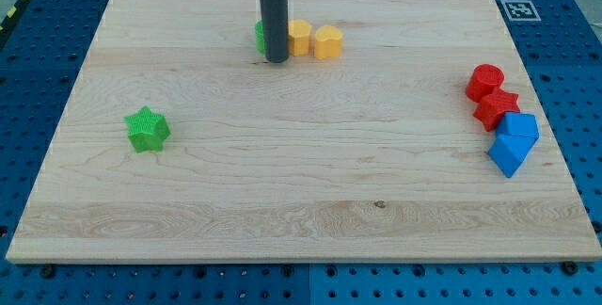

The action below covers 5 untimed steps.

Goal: Keep green star on left side of green circle

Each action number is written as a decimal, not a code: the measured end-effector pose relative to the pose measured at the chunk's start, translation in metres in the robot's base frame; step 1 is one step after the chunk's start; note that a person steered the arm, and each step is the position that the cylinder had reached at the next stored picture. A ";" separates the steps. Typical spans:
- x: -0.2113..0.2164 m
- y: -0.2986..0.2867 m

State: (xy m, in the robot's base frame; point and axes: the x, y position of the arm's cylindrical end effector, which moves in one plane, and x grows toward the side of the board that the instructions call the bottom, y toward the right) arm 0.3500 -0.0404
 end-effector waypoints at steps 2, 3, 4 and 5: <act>0.012 -0.034; 0.065 -0.019; 0.136 -0.025; 0.194 -0.062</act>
State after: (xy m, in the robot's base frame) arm 0.5437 -0.1019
